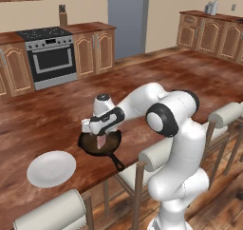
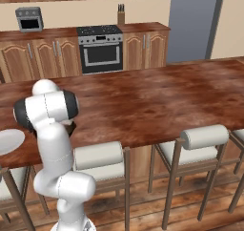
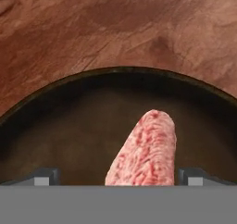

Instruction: Pick up the pan with the steak in it and place it on the dining table. Then place the steak on the plate.

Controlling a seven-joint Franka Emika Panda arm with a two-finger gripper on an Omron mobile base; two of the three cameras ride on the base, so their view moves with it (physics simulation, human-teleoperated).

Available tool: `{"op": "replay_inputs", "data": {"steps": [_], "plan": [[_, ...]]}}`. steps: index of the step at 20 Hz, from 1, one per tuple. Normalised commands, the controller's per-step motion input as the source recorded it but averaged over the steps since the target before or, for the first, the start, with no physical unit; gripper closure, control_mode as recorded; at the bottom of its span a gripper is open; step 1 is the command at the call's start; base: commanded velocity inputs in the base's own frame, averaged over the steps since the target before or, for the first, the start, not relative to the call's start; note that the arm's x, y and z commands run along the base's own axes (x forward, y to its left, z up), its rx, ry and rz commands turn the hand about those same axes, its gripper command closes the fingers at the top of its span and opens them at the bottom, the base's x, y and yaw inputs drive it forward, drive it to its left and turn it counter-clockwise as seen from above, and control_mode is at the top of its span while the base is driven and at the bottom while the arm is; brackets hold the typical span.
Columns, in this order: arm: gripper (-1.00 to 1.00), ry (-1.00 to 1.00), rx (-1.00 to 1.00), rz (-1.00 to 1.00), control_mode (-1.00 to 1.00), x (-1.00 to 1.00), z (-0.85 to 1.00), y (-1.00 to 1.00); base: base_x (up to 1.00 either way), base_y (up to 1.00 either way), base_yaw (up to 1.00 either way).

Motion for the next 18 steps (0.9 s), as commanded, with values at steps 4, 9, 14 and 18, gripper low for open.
{"op": "replay_inputs", "data": {"steps": [4, 9, 14, 18], "plan": [[-1.00, 0.01, 0.00, -0.01, -1.00, 0.04, -0.13, 0.12, 0.00, 0.00, 0.00], [-1.00, 0.00, 0.00, 0.01, -1.00, 0.01, -0.04, -0.04, 0.00, 0.00, 0.00], [-1.00, 0.00, -0.03, 0.01, -1.00, 0.00, -0.20, -0.08, 0.00, 0.00, 0.00], [-1.00, 0.01, -0.04, 0.01, -1.00, 0.00, -0.29, -0.09, 0.00, 0.00, 0.00]]}}
